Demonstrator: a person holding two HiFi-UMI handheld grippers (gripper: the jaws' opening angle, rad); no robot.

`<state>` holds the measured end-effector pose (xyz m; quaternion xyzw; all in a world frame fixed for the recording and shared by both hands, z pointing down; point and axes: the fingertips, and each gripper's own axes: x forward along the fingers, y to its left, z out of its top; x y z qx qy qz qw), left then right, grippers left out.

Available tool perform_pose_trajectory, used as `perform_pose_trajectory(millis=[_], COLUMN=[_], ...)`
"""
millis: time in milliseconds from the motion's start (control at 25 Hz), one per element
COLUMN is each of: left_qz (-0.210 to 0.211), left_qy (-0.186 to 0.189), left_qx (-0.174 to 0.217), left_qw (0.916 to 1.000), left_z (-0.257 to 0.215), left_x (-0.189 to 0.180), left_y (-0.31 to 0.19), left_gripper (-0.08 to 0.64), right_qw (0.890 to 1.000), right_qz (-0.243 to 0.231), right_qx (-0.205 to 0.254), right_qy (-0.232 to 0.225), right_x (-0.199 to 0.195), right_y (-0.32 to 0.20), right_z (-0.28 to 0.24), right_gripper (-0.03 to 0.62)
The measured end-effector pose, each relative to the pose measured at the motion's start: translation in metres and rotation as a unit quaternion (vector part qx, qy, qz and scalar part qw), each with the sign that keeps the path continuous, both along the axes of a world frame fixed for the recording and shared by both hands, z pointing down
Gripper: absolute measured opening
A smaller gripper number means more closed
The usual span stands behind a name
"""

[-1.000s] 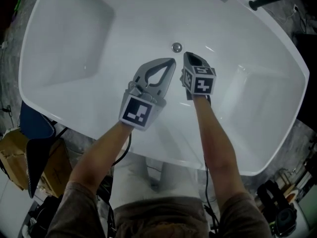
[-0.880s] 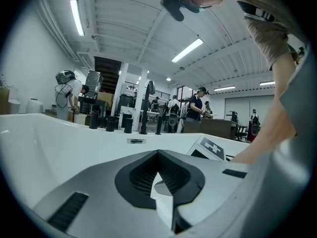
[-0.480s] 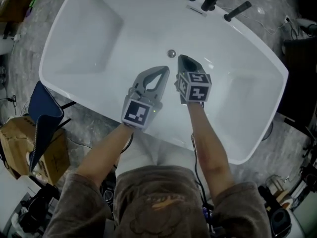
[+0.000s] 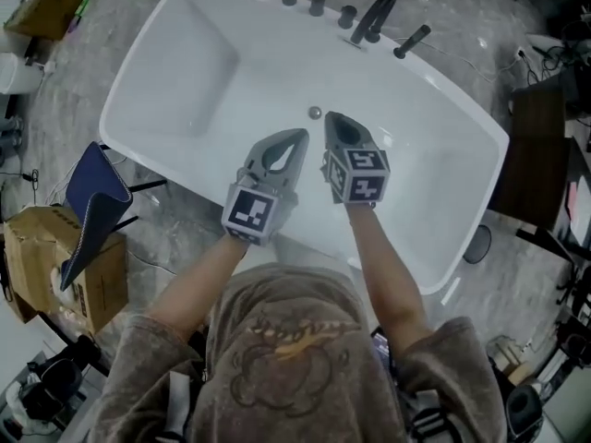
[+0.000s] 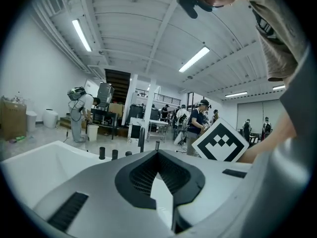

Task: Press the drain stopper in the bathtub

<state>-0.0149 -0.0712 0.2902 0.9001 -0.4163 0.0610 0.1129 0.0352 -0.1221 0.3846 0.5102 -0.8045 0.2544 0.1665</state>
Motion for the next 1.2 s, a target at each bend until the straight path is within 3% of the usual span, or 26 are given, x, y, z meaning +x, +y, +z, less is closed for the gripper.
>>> perform_pose_trajectory(millis=[240, 520, 760, 960, 1200], left_qz=[0.015, 0.035, 0.055, 0.094, 0.123], left_qy=[-0.003, 0.001, 0.019, 0.002, -0.011], left_qx=[0.005, 0.007, 0.007, 0.024, 0.042], left_qw=[0.9999, 0.9994, 0.9983, 0.9952, 0.9915], left_z=[-0.036, -0.080, -0.104, -0.119, -0.126], left_x=[-0.003, 0.001, 0.007, 0.015, 0.016], left_y=[0.027, 0.053, 0.075, 0.106, 0.131], left_gripper=[0.005, 0.005, 0.005, 0.005, 0.005], right_qw=[0.999, 0.990, 0.986, 0.982, 0.969], right_qz=[-0.047, -0.108, -0.117, -0.127, -0.156], right_qx=[0.025, 0.064, 0.093, 0.112, 0.153], right_qy=[-0.001, -0.066, -0.080, -0.083, -0.114], right_x=[-0.009, -0.010, 0.003, 0.007, 0.003], right_y=[0.034, 0.085, 0.122, 0.149, 0.180], right_z=[-0.068, -0.129, -0.165, -0.189, -0.217], right_gripper=[-0.002, -0.002, -0.002, -0.002, -0.002])
